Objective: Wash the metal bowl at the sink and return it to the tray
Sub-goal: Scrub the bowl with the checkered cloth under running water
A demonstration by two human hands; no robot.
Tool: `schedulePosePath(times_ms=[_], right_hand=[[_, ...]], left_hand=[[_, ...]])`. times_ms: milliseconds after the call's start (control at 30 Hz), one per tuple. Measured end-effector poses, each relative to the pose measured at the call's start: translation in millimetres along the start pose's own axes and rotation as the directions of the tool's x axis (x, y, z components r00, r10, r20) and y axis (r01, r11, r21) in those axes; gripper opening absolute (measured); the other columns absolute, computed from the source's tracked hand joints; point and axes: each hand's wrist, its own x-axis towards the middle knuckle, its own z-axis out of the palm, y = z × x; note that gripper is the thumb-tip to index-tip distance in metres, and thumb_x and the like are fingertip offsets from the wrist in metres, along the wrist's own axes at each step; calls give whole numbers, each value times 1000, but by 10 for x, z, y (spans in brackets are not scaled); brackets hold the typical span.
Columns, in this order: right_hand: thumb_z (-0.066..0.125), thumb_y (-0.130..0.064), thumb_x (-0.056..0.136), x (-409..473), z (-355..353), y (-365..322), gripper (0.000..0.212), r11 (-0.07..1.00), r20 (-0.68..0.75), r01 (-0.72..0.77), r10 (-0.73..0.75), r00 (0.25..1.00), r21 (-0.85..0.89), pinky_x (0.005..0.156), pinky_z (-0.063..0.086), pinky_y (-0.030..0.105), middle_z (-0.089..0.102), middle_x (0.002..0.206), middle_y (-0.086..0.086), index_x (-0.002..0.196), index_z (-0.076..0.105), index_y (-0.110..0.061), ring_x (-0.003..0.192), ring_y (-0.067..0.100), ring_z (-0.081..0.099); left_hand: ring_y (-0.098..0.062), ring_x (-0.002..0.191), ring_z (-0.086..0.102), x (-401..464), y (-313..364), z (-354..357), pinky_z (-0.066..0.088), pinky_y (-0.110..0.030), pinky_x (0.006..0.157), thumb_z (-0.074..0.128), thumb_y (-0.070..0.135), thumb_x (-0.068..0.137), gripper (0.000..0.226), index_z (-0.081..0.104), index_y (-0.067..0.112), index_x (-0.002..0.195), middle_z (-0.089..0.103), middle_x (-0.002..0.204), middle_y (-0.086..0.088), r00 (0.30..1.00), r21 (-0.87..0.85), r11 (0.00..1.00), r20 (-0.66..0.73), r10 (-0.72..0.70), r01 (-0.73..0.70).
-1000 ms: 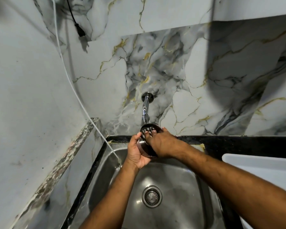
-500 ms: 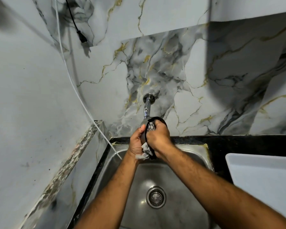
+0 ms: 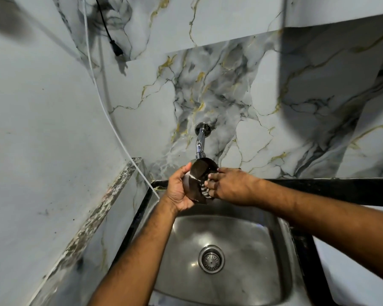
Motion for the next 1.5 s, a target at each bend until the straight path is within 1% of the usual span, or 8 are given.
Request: schedulePosePath(times_ms=[267, 467, 567, 700, 900, 1233, 1400, 1500], right_hand=[[60, -16, 90, 116, -242, -382, 21, 793, 50, -394, 421, 906, 464, 83, 51, 36, 72, 112, 12, 108, 68, -12, 106, 31, 68], [68, -4, 80, 280, -378, -117, 27, -488, 567, -306, 591, 573, 817, 79, 63, 41, 73, 98, 17, 107, 66, -2, 89, 35, 73], [73, 4, 73, 383, -404, -106, 31, -788, 657, 92, 566, 498, 609, 67, 64, 40, 75, 89, 17, 103, 68, 2, 76, 33, 74], [63, -8, 76, 450, -319, -408, 24, -518, 471, -13, 767, 436, 856, 65, 59, 29, 75, 91, 7, 99, 70, -12, 79, 24, 71], [43, 20, 80, 150, -98, -402, 59, -39, -129, 171, 504, 854, 984, 111, 45, 36, 67, 134, 7, 122, 71, -11, 127, 18, 60], [69, -8, 83, -155, -492, 69, 18, 897, 116, -191, 157, 981, 399, 59, 50, 31, 66, 82, -5, 98, 73, -18, 70, 20, 65], [66, -17, 92, -74, -243, -108, 32, 953, 25, -272, 271, 962, 132, 97, 50, 45, 66, 121, 8, 124, 62, -12, 111, 27, 62], [62, -14, 93, -20, -283, -260, 26, 926, 15, -325, 328, 944, 191, 78, 50, 41, 70, 117, 9, 119, 63, -11, 105, 31, 66]], left_hand=[[-34, 97, 69, 84, -25, 101, 53, -45, 90, 63, 45, 79, 53, 75, 3, 108, 76, 100, -20, 992, 89, 992, -79, 97, -90], [-39, 105, 66, 117, -284, 139, 51, -52, 95, 59, 41, 84, 54, 70, -2, 116, 72, 106, -25, 978, -28, 982, -101, 185, -189], [-37, 95, 69, 102, -321, 182, 52, -49, 90, 74, 43, 71, 53, 76, 1, 103, 76, 95, -21, 983, 1, 989, -113, 144, -145], [-36, 93, 70, 104, -315, 104, 54, -47, 89, 76, 43, 70, 55, 75, 2, 106, 76, 93, -20, 980, -4, 995, -171, 99, -101], [-39, 98, 70, -7, -154, -73, 55, -50, 88, 67, 54, 80, 58, 76, -1, 96, 75, 94, -24, 998, -142, 989, -56, 31, -39], [-41, 104, 67, 78, -132, 129, 53, -56, 88, 61, 55, 79, 63, 70, 8, 120, 73, 111, -22, 1000, -62, 998, -21, 5, -6], [-40, 101, 67, 62, 9, 50, 47, -57, 89, 52, 63, 80, 71, 70, 9, 121, 70, 115, -23, 999, 8, 1000, -49, 9, -8], [-38, 103, 66, 70, -22, 134, 52, -51, 87, 59, 59, 77, 77, 61, 1, 128, 69, 112, -24, 994, 16, 999, -103, 37, -35]])
